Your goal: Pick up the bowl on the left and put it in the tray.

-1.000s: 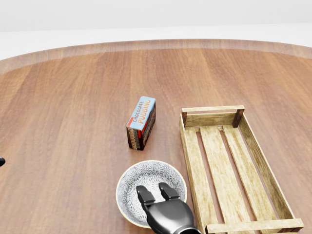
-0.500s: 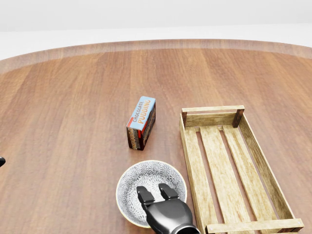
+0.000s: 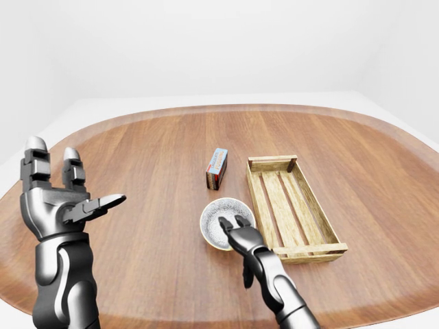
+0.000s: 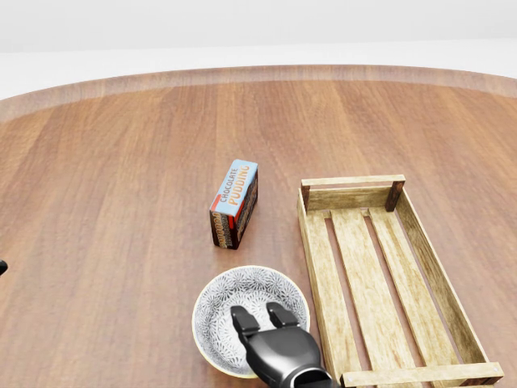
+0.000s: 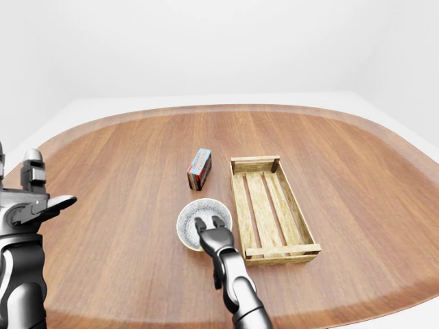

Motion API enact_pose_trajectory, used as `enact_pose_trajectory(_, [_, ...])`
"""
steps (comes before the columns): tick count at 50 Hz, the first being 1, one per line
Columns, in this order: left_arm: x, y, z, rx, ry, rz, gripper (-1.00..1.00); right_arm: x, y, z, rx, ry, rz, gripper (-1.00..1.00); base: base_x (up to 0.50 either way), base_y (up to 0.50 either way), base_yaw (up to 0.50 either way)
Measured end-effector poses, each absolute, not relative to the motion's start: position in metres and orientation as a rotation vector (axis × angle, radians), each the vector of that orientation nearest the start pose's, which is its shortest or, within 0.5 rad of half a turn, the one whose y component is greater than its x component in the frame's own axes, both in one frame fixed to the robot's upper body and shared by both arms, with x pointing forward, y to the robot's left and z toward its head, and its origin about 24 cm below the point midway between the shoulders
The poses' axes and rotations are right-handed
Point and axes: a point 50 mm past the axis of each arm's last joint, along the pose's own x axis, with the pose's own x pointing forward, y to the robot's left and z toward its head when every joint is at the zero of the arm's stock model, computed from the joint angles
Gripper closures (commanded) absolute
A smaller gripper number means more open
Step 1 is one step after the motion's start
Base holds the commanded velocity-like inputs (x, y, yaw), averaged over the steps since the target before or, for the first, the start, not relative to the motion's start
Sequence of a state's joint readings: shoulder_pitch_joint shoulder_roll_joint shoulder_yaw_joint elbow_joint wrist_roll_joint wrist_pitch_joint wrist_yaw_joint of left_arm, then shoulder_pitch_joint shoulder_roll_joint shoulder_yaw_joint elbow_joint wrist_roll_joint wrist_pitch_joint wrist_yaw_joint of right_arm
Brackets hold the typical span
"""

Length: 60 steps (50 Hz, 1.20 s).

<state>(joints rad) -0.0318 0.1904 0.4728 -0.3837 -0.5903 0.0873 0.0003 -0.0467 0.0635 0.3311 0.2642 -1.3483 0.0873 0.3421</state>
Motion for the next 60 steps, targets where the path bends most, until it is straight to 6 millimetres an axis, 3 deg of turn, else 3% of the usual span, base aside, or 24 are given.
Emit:
enact_pose_trajectory(18, [0.222, 0.27, 0.153, -0.316, -0.471, 0.263, -1.0, 0.245, -0.059, -0.023, -1.351, 0.257, 0.662, -1.0, 0.0, 0.0, 0.0])
enact_pose_trajectory(36, [0.222, 0.271, 0.153, -0.317, -0.472, 0.264, -1.0, 0.247, -0.046, -0.023, -1.377, 0.237, 0.693, -1.0, 0.0, 0.0, 0.0])
enact_pose_trajectory(60, [0.222, 0.272, 0.154, -0.318, -0.473, 0.268, -1.0, 0.246, -0.038, -0.039, -1.326, 0.254, 0.701, -1.0, 0.0, 0.0, 0.0])
